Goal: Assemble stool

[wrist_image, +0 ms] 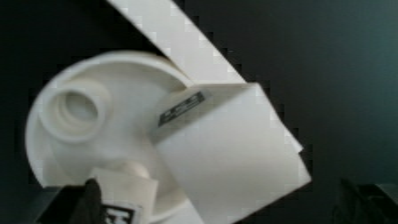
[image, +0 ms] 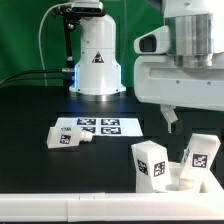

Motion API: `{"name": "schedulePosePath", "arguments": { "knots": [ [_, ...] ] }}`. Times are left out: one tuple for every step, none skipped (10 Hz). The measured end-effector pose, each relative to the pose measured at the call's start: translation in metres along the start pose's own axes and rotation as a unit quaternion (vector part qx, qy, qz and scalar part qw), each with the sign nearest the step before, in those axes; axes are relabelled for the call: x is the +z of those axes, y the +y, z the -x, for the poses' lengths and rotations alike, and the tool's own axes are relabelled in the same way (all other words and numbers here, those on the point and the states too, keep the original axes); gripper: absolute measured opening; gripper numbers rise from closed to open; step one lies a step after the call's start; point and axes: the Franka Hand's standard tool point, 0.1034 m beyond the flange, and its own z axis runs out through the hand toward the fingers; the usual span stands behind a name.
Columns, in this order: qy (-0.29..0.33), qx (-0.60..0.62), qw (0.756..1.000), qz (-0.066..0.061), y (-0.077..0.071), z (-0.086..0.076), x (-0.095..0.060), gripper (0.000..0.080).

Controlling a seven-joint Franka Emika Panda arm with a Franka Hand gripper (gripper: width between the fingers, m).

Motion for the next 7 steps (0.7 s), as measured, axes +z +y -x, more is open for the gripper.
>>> {"name": "schedulePosePath", "arguments": {
  "knots": [
    [0.001,-0.089,0.996,0.002,-0.0036,0.0026,-0.0017,0.0649],
    [-0.001,-0.134,0.991,0.006,-0.0054,0.0079,0.0008,0.0649],
    [0.0,-0.155,0.988,0.007,-0.0032,0.006,0.0009,0.0649],
    [0.0,-0.196,0.981,0.01,-0.0015,0.0046,0.0009,0.0649],
    [0.001,-0.266,0.964,0.016,-0.0018,0.0049,0.0009,0.0649],
    [0.002,-0.355,0.934,0.026,-0.004,0.0068,0.0009,0.0649],
    [0.001,-0.443,0.896,0.032,-0.0053,0.0077,0.0001,0.0649]
  ]
}}
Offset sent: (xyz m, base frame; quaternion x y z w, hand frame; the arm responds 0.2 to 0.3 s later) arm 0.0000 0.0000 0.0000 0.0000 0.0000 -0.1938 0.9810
